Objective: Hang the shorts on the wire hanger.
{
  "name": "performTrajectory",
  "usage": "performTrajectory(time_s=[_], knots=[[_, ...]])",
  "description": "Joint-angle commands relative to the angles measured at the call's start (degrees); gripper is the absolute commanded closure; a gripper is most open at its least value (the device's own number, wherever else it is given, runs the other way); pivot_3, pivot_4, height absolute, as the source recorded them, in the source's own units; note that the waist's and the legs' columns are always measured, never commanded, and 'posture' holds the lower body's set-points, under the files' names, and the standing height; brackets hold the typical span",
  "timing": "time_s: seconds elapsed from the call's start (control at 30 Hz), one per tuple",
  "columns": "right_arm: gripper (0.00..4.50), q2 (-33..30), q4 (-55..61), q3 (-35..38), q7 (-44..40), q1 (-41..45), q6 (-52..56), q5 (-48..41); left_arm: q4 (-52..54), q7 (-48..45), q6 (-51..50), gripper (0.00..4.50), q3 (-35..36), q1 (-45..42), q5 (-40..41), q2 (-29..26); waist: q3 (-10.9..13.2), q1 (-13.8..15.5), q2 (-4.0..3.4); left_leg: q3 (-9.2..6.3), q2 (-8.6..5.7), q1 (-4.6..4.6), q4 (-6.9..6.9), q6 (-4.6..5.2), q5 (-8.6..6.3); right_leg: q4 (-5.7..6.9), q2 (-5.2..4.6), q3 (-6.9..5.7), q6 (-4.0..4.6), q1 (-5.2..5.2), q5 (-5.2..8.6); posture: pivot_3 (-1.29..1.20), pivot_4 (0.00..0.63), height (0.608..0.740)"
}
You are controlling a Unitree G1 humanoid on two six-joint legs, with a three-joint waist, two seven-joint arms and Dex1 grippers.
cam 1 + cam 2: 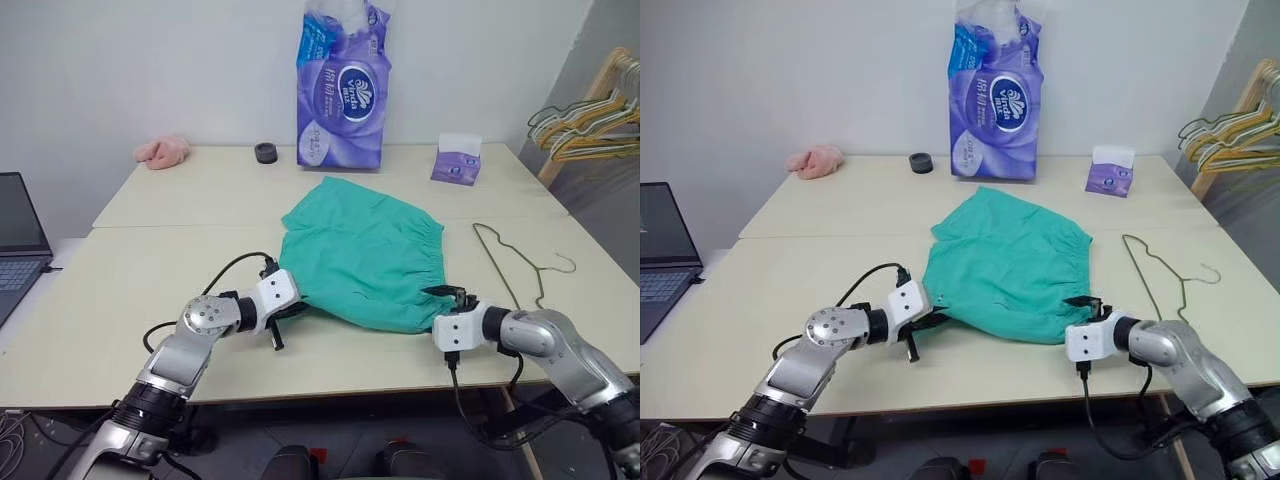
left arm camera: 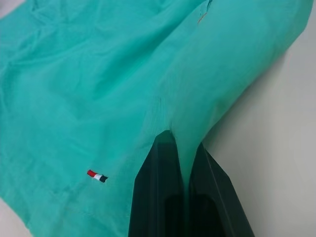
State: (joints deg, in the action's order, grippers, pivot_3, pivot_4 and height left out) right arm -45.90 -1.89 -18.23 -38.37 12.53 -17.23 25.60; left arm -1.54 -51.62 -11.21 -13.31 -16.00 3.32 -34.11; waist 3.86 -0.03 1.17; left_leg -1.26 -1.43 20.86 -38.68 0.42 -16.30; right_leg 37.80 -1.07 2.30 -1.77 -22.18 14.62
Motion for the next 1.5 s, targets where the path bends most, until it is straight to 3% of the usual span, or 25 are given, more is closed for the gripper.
performTrajectory(time_s=[0.03, 0.27, 0.43, 0.6, 0.77, 1.1, 1.13, 1.23, 1.5], knots=[[2.05, 0.23, -3.23, -0.20, -1.01, 2.29, -0.86, 0.15, 4.39, -3.77, -1.38, 4.50, 0.93, 0.77, 2.41, -2.18, 0.00, -0.03, 0.00, 0.00, 0.00, 0.00, 0.00, 0.00, 0.00, 0.00, 0.00, 0.01, 0.02, 0.00, -0.01, 0.00, 0.041, 0.740], [4.45, -5.17, -2.37, 0.28, -11.71, 1.79, -2.60, -5.49, 8.37, -16.13, -2.15, 4.50, -1.89, 4.29, 4.66, -9.94, 0.23, -0.03, -0.25, 0.02, -0.01, 0.00, 0.00, 0.01, -0.02, -0.02, -0.02, 0.03, 0.07, -0.01, 0.02, -0.01, 0.047, 0.740], [4.45, -12.47, 4.28, 1.95, -22.37, -0.77, 0.11, -12.66, 15.15, -28.19, -2.79, 4.50, -5.96, 8.23, 6.26, -19.14, 0.37, -0.19, -0.25, 0.03, 0.00, 0.00, 0.03, 0.05, -0.05, -0.01, -0.02, 0.03, 0.26, -0.03, 0.23, -0.02, 0.049, 0.740], [4.45, -18.22, 15.13, 4.35, -29.01, -5.62, 8.39, -20.08, 22.11, -31.96, -5.76, 4.50, -6.29, 12.56, 10.25, -24.48, 0.49, -0.26, -0.31, 0.03, 0.07, -0.02, 0.04, 0.09, -0.10, 0.05, -0.03, 0.01, 0.16, -0.05, 0.39, -0.04, 0.050, 0.740], [4.45, -21.91, 24.91, 5.36, -31.45, -11.04, 15.75, -24.02, 23.49, -31.72, -5.84, 4.50, -6.75, 14.57, 10.32, -25.96, 0.55, -0.12, -0.32, 0.04, 0.08, -0.04, 0.01, 0.09, -0.10, 0.04, -0.04, -0.01, 0.27, -0.04, 0.50, -0.05, 0.051, 0.740], [4.45, -20.88, 28.14, 2.28, -32.57, -11.27, 21.08, -21.66, 22.69, -29.36, -5.66, 4.50, -6.78, 14.90, 10.22, -24.15, 0.74, -0.21, -0.31, 0.06, 0.09, -0.04, 0.02, 0.07, -0.11, 0.01, -0.03, -0.02, 0.26, -0.06, 0.51, -0.05, 0.053, 0.740], [4.27, -20.60, 28.18, 2.66, -32.29, -11.28, 20.88, -21.72, 22.68, -28.32, -6.80, 4.50, -6.42, 14.79, 10.72, -23.40, 0.75, -0.19, -0.31, 0.06, 0.09, -0.03, 0.02, 0.07, -0.11, 0.01, -0.03, -0.03, 0.26, -0.06, 0.51, -0.05, 0.053, 0.740], [3.50, -20.66, 29.01, 3.86, -32.89, -11.11, 22.26, -23.17, 23.18, -26.73, -10.78, 3.83, -5.58, 14.26, 13.11, -21.77, 0.78, -0.19, -0.28, 0.07, 0.09, -0.03, 0.01, 0.06, -0.12, 0.00, -0.03, -0.03, 0.25, -0.06, 0.51, -0.05, 0.053, 0.740], [0.80, -21.44, 33.02, 11.48, -35.56, -12.35, 30.15, -34.08, 23.51, -26.11, -11.29, 1.50, -4.69, 14.59, 13.69, -21.78, 0.90, -0.19, -0.24, 0.05, 0.10, -0.03, 0.02, 0.06, -0.12, 0.01, -0.03, -0.04, 0.25, -0.06, 0.51, -0.04, 0.049, 0.740]])
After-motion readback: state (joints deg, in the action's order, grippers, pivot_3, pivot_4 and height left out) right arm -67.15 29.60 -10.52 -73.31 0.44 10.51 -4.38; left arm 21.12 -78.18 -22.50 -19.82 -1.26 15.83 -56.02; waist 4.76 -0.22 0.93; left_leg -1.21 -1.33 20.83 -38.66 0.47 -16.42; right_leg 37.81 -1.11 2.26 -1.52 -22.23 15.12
